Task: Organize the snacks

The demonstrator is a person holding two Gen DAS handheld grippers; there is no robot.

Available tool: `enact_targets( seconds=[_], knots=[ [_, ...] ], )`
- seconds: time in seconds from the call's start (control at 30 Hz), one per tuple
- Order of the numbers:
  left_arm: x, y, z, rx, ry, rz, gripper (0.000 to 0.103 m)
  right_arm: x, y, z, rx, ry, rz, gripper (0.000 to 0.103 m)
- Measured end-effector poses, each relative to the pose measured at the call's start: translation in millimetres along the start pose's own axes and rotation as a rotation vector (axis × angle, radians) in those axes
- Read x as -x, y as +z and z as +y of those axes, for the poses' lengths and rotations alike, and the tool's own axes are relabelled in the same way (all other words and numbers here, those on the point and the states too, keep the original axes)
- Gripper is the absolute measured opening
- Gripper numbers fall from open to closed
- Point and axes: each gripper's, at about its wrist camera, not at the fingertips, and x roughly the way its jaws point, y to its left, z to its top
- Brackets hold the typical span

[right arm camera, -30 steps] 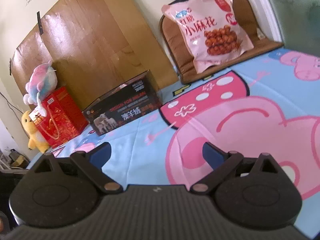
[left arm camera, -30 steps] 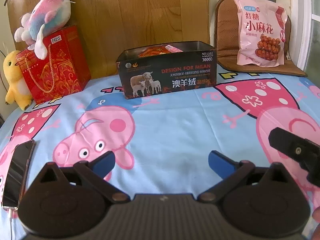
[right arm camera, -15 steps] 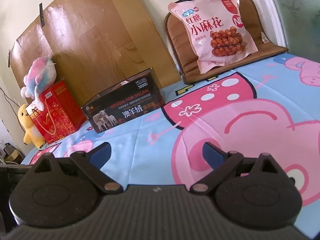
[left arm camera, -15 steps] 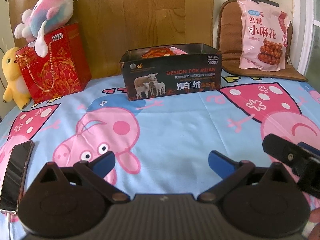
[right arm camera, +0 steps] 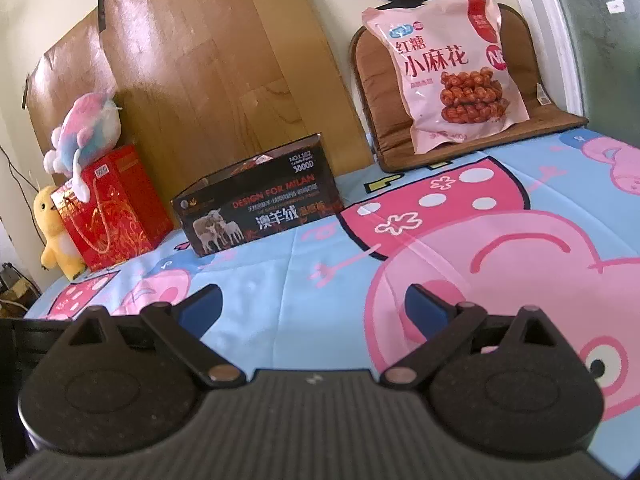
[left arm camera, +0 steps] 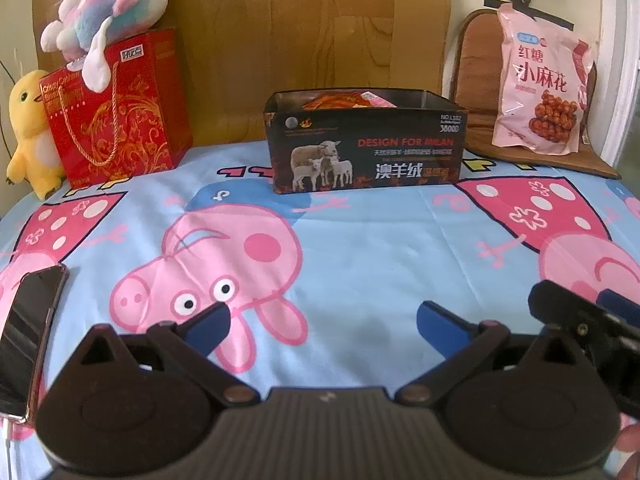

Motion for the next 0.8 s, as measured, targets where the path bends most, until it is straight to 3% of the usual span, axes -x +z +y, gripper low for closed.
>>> enact_targets(
  seconds=[0.13, 0.3, 0.4, 0.53, 0.67, 0.8],
  knots=[
    [-8, 1, 3, 0.014, -0.001, 0.001, 0.103, -3, -2, 4, 0.015, -0.011, 0.006, 0.099],
    [-18, 11, 2, 0.012, 0.040, -0.068, 0.102, -9, 1, 5, 0.054, -0.046, -0.020, 0.099],
    [-25, 18, 1, 0.011, 0.073, -0.122, 0.102, -12, 5, 3, 0.080, -0.099, -0.065, 0.099],
    [-30, 23, 2, 0.040, 0.062, -0.205, 0.102, -17, 11, -1, 0.111, -0.161, -0.142, 0.100],
    [-36, 24, 2, 0.078, 0.052, -0.225, 0.102, -24, 18, -4, 0.111, -0.203, -0.179, 0.100],
    [-42, 21, 0, 0.065, 0.091, -0.234, 0.102, -26, 20, 1, 0.158, -0.222, -0.252, 0.101]
  ],
)
